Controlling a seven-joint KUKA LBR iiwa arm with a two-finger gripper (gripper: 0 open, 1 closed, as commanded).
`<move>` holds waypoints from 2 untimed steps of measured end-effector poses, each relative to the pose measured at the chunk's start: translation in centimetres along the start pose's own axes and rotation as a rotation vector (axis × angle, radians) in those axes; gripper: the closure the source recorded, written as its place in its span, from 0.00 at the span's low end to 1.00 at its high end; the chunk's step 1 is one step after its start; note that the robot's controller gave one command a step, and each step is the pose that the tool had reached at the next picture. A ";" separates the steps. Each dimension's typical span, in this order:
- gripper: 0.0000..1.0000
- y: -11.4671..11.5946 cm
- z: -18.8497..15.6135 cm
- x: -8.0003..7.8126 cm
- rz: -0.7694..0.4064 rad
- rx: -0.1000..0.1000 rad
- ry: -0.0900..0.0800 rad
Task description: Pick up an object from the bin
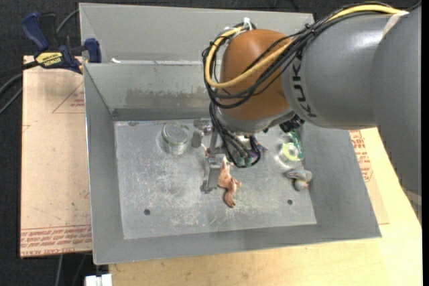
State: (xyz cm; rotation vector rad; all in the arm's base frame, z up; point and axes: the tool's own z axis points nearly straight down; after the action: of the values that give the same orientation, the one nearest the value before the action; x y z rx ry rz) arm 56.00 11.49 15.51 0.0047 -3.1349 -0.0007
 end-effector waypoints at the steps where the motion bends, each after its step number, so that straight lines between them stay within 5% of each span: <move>1: 0.00 -0.1 -0.4 -0.2 0.003 -0.001 -0.007; 2: 0.00 -5.7 6.8 -3.1 -0.065 0.002 0.004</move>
Offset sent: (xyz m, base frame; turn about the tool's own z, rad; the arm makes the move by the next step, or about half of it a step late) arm 0.0318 -0.0536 -0.0644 -0.0709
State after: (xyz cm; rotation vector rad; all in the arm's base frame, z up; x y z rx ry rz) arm 59.10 5.79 8.69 0.1069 -3.1291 0.0021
